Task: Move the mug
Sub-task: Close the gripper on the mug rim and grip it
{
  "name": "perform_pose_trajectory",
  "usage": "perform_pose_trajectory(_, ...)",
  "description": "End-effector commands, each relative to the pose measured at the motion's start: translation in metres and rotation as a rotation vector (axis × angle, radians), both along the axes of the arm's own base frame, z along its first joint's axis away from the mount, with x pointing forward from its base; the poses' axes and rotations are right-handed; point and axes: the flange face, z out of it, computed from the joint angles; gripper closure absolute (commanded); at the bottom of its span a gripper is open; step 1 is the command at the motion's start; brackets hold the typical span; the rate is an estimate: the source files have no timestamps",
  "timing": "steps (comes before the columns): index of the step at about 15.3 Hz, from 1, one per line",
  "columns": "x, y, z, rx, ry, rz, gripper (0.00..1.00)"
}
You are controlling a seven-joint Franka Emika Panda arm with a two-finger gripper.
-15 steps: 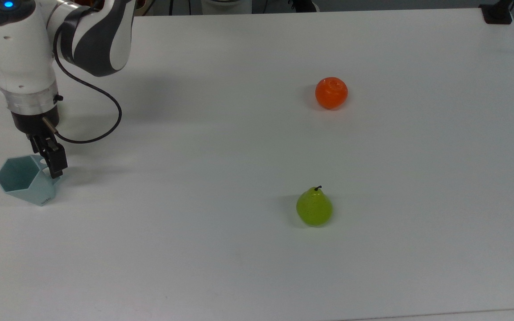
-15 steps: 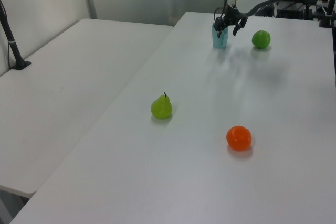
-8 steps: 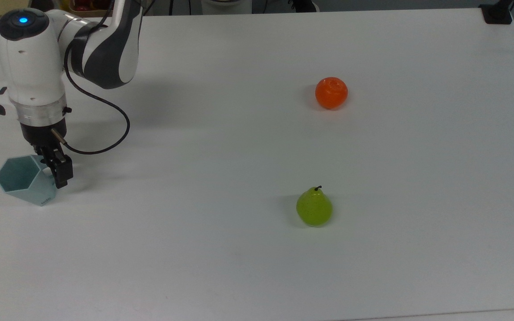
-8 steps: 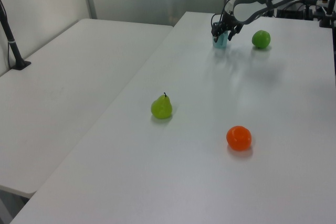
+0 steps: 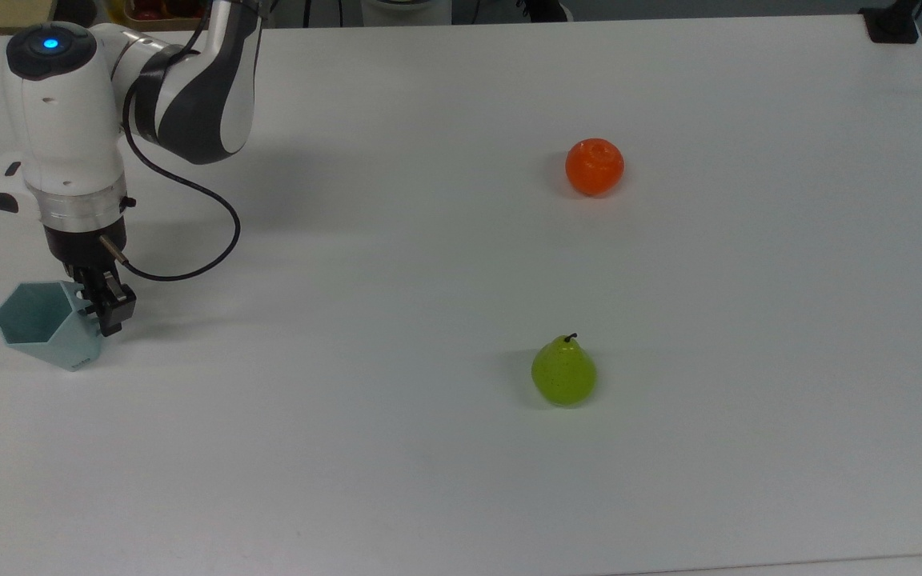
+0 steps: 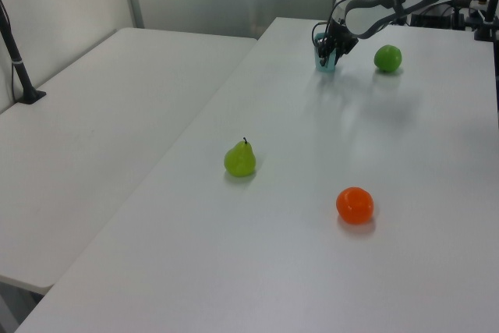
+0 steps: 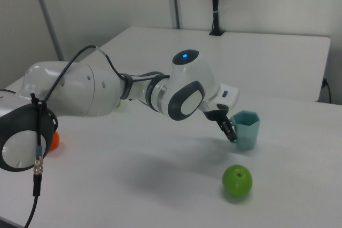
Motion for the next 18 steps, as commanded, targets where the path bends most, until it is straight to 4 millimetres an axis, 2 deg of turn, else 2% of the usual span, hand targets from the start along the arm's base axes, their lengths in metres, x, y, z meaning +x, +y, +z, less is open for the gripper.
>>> perform_pose_trajectory(1, 0.005, 0.002, 0.002, -0.01, -0.019, 0.002, 0.75)
perform_pose_trajectory(2, 0.005, 0.002, 0.002, -0.011, -0.018, 0.004, 0.82)
perform_pose_trajectory(4, 0.005, 0.002, 0.002, -0.012, -0.017, 0.008, 0.88)
perform_pose_trajectory(8, 0.005, 0.002, 0.002, -0.016, -0.016, 0.014, 0.92)
perform_pose_trajectory(11, 0.005, 0.003, 0.001, -0.038, -0.001, 0.058, 1.0)
perform_pose_trajectory(15, 0.005, 0.004, 0.007, -0.061, 0.001, 0.079, 1.0)
perform_pose_trajectory(18, 0.008, 0.014, 0.019, -0.073, -0.011, 0.097, 1.0)
